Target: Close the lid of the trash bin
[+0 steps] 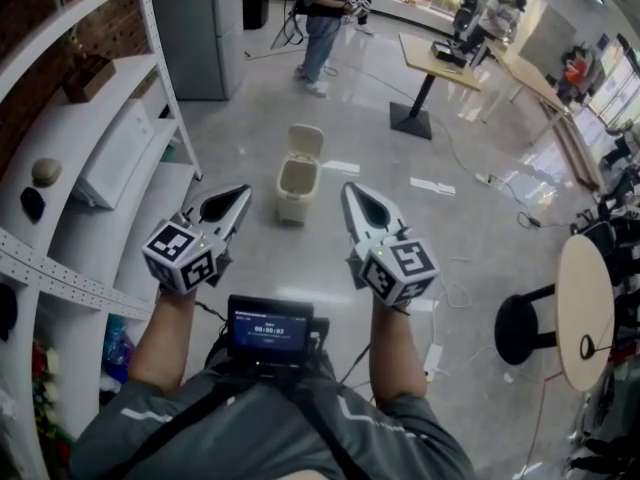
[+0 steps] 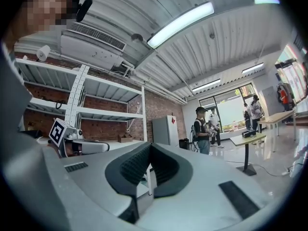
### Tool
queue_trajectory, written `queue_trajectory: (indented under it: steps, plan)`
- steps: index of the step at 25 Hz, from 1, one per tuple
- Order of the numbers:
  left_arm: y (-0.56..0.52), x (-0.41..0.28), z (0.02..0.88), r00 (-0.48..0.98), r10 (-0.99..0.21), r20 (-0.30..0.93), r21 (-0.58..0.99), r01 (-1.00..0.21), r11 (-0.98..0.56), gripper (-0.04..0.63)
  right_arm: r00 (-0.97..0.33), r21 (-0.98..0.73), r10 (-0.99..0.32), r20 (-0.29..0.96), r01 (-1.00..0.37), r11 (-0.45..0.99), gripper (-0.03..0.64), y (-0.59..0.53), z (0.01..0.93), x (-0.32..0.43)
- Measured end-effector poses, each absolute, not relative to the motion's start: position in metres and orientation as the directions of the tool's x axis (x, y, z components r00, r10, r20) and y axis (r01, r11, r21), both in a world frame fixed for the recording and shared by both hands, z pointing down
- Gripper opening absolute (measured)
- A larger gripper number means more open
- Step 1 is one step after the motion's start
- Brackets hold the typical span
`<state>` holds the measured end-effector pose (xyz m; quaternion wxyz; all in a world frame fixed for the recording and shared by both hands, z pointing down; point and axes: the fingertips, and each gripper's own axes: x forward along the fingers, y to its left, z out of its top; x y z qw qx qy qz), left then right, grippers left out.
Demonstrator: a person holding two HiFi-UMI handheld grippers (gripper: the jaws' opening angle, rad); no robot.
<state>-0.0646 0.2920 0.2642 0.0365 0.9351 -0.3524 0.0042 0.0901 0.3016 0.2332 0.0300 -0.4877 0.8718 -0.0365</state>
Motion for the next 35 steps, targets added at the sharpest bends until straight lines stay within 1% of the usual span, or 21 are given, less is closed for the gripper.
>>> queue_trajectory:
  steps: [4,8,12,20,27,35]
  plan:
    - [0.275,-0.062,0.265,0.752,-0.659,0.034,0.073,-0.659,-0.748,-0.008,-0.530,-0.092,-0.848,-0.010,-0.844,0.529,0.011,0.287,0.235,0.090]
    - [0.254,-0.057,0.259,0.772,-0.636,-0.008,0.077,-0.633,-0.770,-0.008,-0.516,-0.086,-0.857,0.008,-0.854,0.513,0.011,0.266,0.238,0.093]
    - [0.227,-0.051,0.260,0.777,-0.629,0.005,0.043,-0.629,-0.777,-0.008,-0.481,-0.085,-0.877,0.016,-0.874,0.478,0.011,0.241,0.237,0.100]
    - [0.157,-0.054,0.257,0.811,-0.586,0.000,0.048,-0.585,-0.810,-0.008,-0.453,-0.052,-0.891,0.029,-0.891,0.451,0.011,0.180,0.229,0.084]
    - [0.099,-0.071,0.255,0.828,-0.561,-0.003,0.051,-0.560,-0.827,-0.009,-0.428,-0.065,-0.903,0.031,-0.903,0.426,0.011,0.124,0.230,0.067]
    - [0.037,-0.099,0.264,0.850,-0.527,-0.010,0.074,-0.525,-0.848,-0.009,-0.407,-0.045,-0.911,0.068,-0.913,0.405,0.011,0.062,0.233,0.036]
